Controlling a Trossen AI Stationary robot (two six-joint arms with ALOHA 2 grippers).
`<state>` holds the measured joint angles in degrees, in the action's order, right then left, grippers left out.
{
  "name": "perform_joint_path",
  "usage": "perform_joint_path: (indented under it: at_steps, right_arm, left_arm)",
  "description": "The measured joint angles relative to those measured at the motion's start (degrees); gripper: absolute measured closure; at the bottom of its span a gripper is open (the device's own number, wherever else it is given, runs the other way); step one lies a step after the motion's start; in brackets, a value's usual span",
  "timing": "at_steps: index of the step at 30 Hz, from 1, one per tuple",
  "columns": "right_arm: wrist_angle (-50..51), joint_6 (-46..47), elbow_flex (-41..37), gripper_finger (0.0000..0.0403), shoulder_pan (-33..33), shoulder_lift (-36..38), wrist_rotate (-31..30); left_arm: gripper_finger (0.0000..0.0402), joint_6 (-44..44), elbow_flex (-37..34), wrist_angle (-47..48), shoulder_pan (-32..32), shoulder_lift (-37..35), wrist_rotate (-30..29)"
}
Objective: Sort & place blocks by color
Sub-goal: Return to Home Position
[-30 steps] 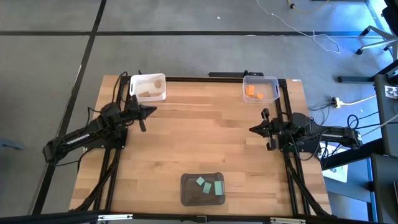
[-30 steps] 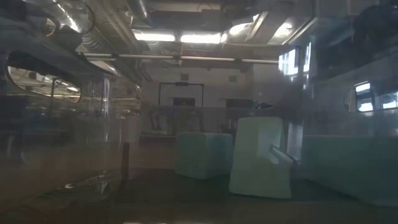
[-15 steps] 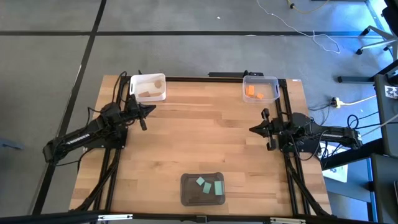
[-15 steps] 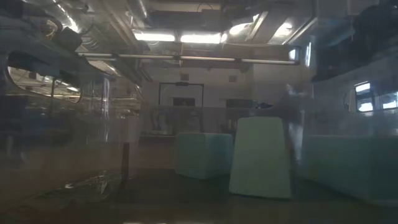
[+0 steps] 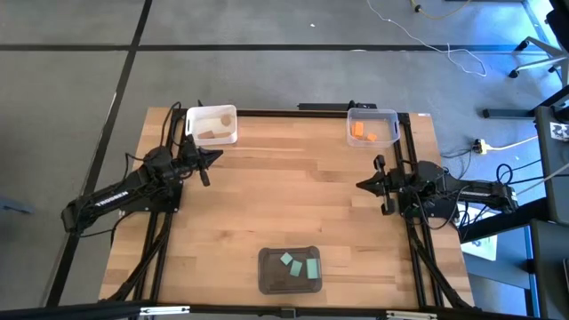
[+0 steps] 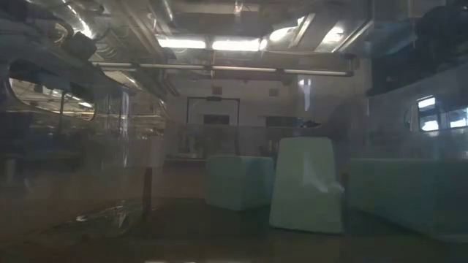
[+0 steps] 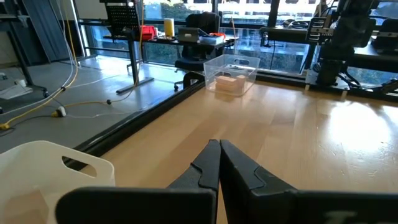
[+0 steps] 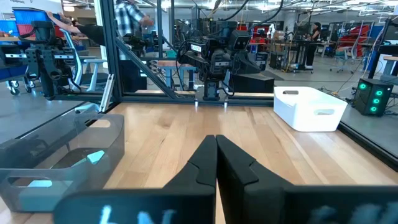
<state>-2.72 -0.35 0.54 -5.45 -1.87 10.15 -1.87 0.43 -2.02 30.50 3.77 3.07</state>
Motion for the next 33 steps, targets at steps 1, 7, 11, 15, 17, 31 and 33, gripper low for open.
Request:
perform_joint_path:
  at_steps: [1,7,11,15,17,31,33]
  right_arm:
    - [0.0,0.0,0.0,0.0402,0.0,0.0,0.0]
    - [0.0,0.1,0.0,0.0391,0.0,0.0,0.0]
    - [0.0,0.0,0.0,0.0387,0.0,0.0,0.0]
    - [0.0,0.0,0.0,0.0387,0.0,0.0,0.0]
    - [0.0,0.1,0.0,0.0387,0.0,0.0,0.0]
    - [0.0,0.0,0.0,0.0386,0.0,0.0,0.0]
    - [0.0,0.1,0.0,0.0386,0.0,0.0,0.0]
  left_arm:
    - [0.0401,0.0,0.0,0.0,0.0,0.0,0.0]
    - [0.0401,0.0,0.0,-0.2,0.0,0.0,0.0]
    - [0.0401,0.0,0.0,-0.2,0.0,0.0,0.0]
    - [0.0401,0.0,0.0,-0.2,0.0,0.0,0.0]
    - [0.0401,0.0,0.0,-0.2,0.0,0.0,0.0]
    - [0.0401,0.0,0.0,-0.1,0.0,0.0,0.0]
    - [0.0401,0.0,0.0,-0.1,0.0,0.0,0.0]
